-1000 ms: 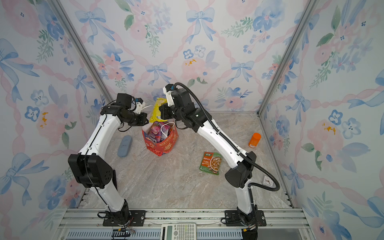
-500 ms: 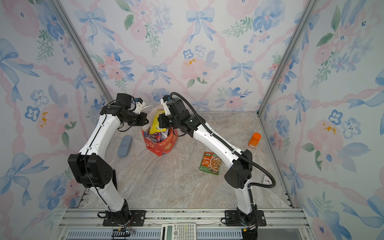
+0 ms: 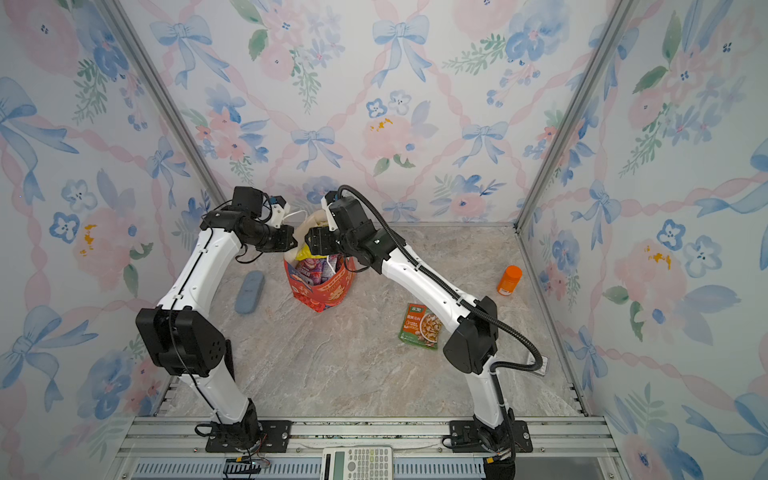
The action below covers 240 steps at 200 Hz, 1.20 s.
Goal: Place the snacks into the paper bag
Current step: 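Push the yellow packet down into the bag and open the right gripper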
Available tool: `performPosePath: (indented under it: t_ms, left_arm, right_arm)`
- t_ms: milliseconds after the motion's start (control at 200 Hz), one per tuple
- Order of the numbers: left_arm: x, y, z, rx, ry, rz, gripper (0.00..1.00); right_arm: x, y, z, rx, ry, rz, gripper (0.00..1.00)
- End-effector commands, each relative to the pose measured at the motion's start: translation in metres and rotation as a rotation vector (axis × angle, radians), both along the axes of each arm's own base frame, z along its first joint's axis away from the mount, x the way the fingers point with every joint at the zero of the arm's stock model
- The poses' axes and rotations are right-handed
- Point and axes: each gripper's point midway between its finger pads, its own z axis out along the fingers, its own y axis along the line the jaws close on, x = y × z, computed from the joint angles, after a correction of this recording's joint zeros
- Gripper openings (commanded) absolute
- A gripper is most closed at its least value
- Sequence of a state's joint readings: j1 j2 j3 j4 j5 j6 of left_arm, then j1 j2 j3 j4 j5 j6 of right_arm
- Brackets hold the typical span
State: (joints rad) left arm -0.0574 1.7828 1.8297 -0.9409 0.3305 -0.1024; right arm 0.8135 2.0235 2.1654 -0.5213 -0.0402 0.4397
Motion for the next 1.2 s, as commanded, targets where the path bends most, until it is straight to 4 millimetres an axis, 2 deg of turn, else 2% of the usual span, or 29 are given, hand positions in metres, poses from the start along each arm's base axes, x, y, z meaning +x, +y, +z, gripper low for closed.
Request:
performPosePath:
  t_ms: [0, 125, 270, 480, 630, 760, 875, 1050, 1195]
  left_arm:
    - [-0.013, 0.007, 0.004, 0.006, 0.018, 0.021, 0.00]
    - [-0.013, 0.007, 0.004, 0.007, 0.019, 0.022, 0.00]
    - [-0.012, 0.007, 0.003, 0.005, 0.023, 0.022, 0.00]
    - [-0.012, 0.008, 0.003, 0.010, 0.021, 0.025, 0.00]
    - [-0.012, 0.008, 0.002, 0.007, 0.024, 0.026, 0.00]
    - [-0.011, 0.008, 0.000, 0.010, 0.027, 0.025, 0.00]
    - [-0.011, 0.008, -0.001, 0.013, 0.030, 0.026, 0.00]
    - [-0.011, 0.008, -0.001, 0.013, 0.031, 0.026, 0.00]
    - [-0.011, 0.009, 0.001, 0.013, 0.024, 0.026, 0.00]
  right_arm:
    - [-0.010, -0.027, 0.047, -0.033, -0.134, -0.044, 0.76]
    - [-0.018, -0.039, 0.058, -0.076, -0.180, -0.056, 0.77]
    - [-0.017, -0.044, 0.063, -0.101, -0.220, -0.062, 0.77]
    - [-0.002, -0.023, 0.054, -0.172, -0.223, -0.016, 0.56]
    - [0.014, -0.005, 0.041, -0.204, -0.230, -0.006, 0.53]
    - [0.024, 0.010, 0.011, -0.240, -0.199, 0.012, 0.47]
    - [0.026, 0.014, -0.027, -0.298, -0.130, 0.026, 0.43]
    - [0.013, 0.023, -0.084, -0.400, -0.028, 0.087, 0.40]
    - [0.009, 0.028, -0.114, -0.429, 0.036, 0.101, 0.40]
